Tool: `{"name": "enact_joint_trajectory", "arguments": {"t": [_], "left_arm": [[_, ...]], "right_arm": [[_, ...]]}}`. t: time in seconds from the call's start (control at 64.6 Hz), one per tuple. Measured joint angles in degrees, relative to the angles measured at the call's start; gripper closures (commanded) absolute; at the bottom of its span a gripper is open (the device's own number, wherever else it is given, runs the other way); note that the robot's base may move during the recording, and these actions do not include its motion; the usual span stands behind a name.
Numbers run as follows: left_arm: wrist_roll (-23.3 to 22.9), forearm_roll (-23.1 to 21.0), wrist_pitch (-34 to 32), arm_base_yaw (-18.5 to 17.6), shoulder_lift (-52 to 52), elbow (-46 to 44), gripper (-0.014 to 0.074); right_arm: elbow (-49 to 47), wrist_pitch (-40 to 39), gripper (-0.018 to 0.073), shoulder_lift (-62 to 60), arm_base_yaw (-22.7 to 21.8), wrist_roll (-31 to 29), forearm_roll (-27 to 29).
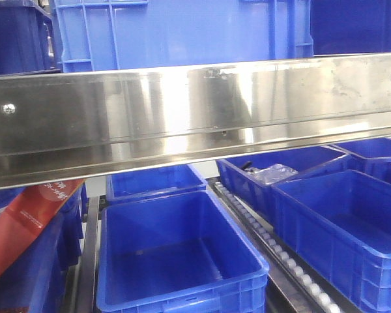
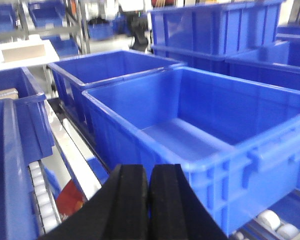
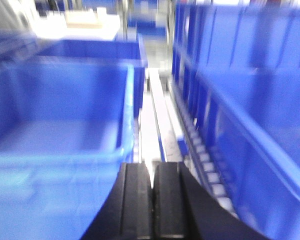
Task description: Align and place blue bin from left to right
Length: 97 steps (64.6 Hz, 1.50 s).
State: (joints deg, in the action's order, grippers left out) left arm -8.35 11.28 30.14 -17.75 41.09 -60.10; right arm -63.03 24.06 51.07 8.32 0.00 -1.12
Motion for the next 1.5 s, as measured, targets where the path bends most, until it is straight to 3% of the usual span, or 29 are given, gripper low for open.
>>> {"name": "enact_joint_trajectory", "arguments": {"t": [0.248,0.697,1.502], "left_arm": [[0.0,0.0,-5.2,0.0,-13.9,13.1,0.0592],[0.1,-1.6,-3.4,0.0,-36.9,27.3,0.0592],[0.1,-1.7,-3.3,0.5,-38.8,28.2,0.0592]], "right_arm": [[14.2,-0.1,0.0648,-19.1,0.0,-0.3,0.0],[33.0,-0.3,0.0648,-39.9,0.0,-0.4,0.0],[34.0,-1.3,0.0648,-40.7,0.0,-0.4,0.0]]}}
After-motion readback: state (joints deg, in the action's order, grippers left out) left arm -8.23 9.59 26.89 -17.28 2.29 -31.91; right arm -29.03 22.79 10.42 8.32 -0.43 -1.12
